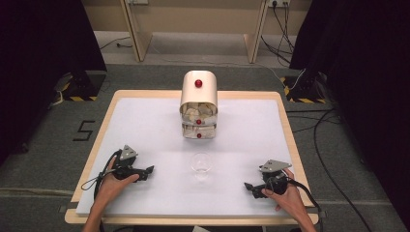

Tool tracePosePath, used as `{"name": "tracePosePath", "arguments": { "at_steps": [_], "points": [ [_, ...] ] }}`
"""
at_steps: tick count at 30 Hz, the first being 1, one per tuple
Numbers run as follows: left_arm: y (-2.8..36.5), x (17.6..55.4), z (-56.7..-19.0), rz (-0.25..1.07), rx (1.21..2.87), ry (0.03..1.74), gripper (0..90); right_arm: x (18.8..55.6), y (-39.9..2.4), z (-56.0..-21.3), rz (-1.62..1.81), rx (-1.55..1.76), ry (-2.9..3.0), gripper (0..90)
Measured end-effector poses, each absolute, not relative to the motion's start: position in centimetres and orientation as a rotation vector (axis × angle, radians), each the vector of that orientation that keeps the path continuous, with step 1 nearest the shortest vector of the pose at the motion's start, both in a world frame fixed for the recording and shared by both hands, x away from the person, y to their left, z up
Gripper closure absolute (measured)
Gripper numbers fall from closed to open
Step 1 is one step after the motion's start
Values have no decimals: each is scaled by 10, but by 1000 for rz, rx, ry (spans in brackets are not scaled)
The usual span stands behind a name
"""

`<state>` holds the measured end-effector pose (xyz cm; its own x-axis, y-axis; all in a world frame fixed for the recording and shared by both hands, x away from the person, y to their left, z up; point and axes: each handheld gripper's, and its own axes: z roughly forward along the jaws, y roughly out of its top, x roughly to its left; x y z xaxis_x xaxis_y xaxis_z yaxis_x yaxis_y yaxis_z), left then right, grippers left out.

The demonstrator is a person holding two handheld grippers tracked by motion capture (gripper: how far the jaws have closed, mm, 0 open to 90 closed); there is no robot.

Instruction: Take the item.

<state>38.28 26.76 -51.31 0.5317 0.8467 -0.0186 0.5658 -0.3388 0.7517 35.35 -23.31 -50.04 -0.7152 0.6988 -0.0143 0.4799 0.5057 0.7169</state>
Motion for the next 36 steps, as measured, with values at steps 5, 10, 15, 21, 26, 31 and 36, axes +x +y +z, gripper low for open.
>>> {"name": "tracePosePath", "arguments": {
  "at_steps": [5,10,15,21,26,31,36],
  "points": [
    [268,383,-513,495,2044,1141,84,356,-234,-494,1051,1014,2366,182],
    [268,383,-513,494,2046,1142,84,363,-228,-478,1125,953,2286,187],
    [268,383,-513,494,2045,1142,84,371,-218,-464,1172,927,2243,203],
    [268,383,-513,494,2045,1142,84,381,-206,-448,1166,870,2225,210],
    [268,383,-513,495,2044,1141,84,389,-196,-436,1190,826,2217,231],
    [268,383,-513,493,2045,1142,84,396,-180,-426,1198,752,2229,265],
    [268,383,-513,493,2045,1141,84,403,-163,-415,1229,694,2224,301]
  ]
}}
